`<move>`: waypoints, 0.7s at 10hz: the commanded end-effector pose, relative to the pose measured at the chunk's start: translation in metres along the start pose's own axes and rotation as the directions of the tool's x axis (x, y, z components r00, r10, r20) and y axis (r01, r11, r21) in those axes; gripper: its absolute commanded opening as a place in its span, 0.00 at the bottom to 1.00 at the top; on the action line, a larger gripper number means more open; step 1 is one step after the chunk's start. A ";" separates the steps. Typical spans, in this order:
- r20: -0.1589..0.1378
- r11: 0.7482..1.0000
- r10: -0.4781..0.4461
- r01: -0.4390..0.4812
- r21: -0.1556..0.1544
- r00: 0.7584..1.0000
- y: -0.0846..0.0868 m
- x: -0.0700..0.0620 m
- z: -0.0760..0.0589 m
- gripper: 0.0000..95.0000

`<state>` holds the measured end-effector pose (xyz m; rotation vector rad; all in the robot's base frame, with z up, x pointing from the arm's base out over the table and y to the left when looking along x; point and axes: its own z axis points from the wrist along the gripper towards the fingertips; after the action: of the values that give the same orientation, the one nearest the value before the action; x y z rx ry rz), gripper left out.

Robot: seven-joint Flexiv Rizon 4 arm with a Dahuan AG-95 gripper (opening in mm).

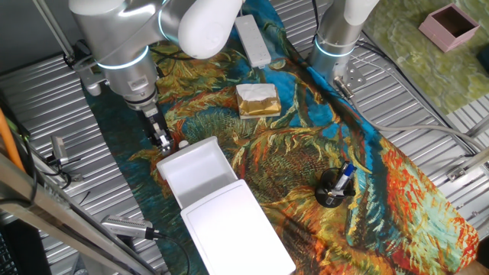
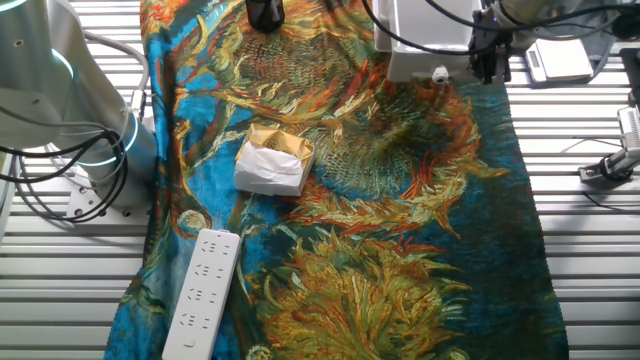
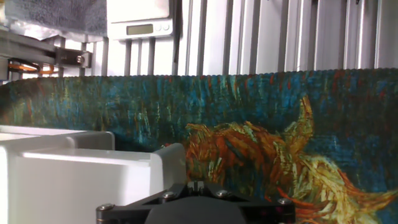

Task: Use the gripper to push and close the drawer

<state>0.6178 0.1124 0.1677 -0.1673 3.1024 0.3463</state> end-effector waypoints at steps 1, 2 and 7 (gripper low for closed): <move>-0.044 0.987 -0.159 0.158 -0.017 0.986 0.000 0.000 0.000 0.00; -0.053 0.979 -0.202 0.201 -0.020 0.978 0.000 0.000 0.000 0.00; -0.055 0.962 -0.274 0.273 -0.027 0.960 0.000 0.000 0.000 0.00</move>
<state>0.6186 0.1123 0.1675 -0.5934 3.0759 0.3695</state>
